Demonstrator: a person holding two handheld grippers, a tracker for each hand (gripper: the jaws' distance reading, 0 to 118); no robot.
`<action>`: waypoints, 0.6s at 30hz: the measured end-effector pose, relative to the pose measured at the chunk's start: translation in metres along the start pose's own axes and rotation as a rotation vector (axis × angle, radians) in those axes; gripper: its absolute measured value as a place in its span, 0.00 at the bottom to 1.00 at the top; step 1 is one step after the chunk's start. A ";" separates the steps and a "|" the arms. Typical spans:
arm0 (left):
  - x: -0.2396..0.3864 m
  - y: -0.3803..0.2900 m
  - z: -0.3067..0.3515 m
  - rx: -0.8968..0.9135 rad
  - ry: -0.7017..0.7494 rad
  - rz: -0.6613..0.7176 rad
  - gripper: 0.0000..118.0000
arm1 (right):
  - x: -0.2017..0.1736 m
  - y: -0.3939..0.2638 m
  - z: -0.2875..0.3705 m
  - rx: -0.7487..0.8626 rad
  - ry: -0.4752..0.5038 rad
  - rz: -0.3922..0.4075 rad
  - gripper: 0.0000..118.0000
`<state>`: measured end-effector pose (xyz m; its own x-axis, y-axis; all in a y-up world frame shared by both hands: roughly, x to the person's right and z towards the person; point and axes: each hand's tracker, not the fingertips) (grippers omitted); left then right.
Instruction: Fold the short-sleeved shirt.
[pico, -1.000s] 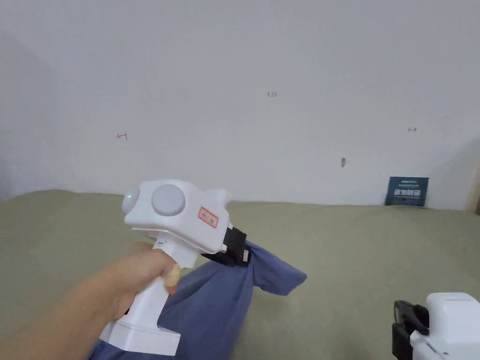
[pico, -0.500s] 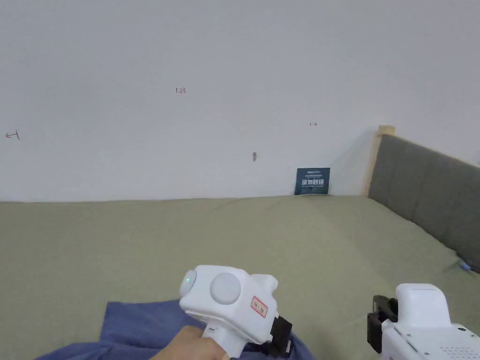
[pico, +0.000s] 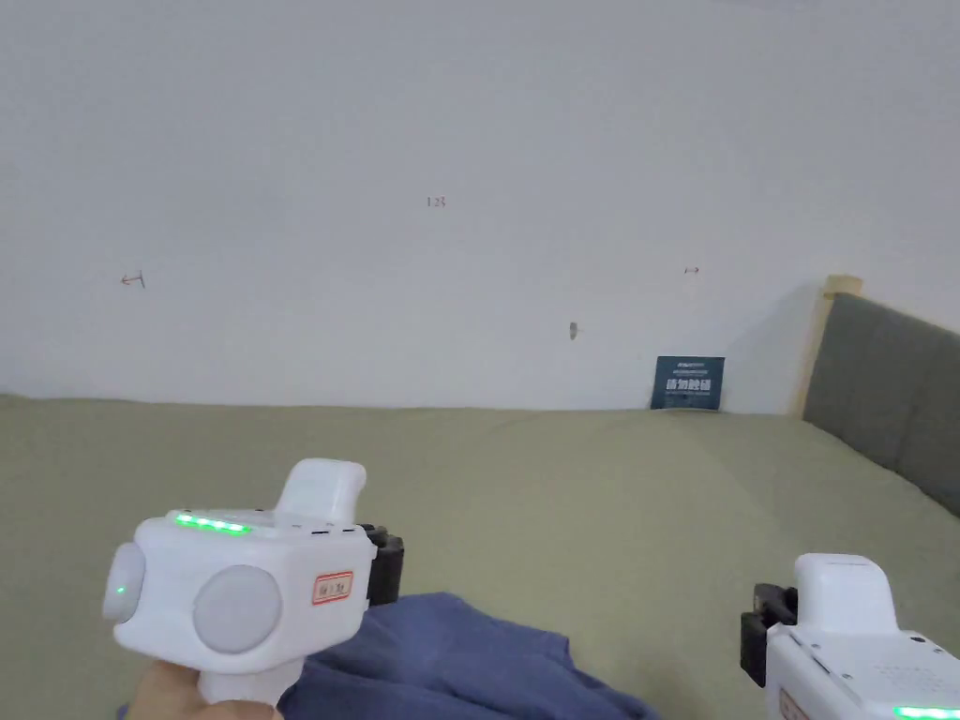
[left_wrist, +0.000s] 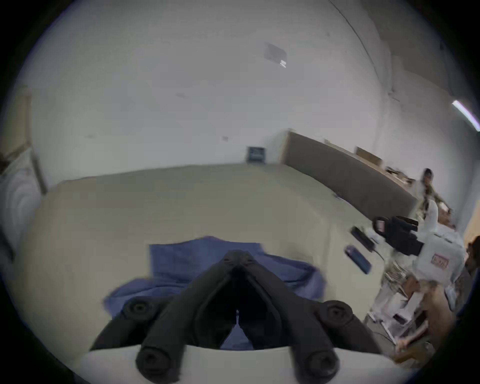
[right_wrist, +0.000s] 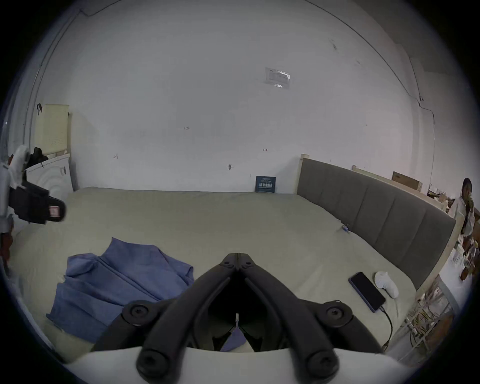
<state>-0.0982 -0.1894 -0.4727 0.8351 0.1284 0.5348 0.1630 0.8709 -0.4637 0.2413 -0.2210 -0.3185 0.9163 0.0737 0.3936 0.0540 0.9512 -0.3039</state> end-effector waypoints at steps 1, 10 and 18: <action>-0.010 -0.007 0.008 0.015 0.017 0.023 0.00 | -0.003 0.000 0.000 -0.001 0.008 -0.002 0.00; -0.042 -0.075 0.052 0.043 0.226 0.097 0.00 | -0.027 -0.010 0.000 -0.023 0.069 0.026 0.00; -0.107 -0.050 0.011 -0.123 0.209 0.190 0.00 | -0.034 -0.010 -0.013 -0.028 0.083 0.055 0.00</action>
<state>-0.2018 -0.2415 -0.4991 0.9446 0.1719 0.2795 0.0455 0.7750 -0.6303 0.2149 -0.2369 -0.3396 0.9478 0.0997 0.3028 0.0126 0.9374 -0.3480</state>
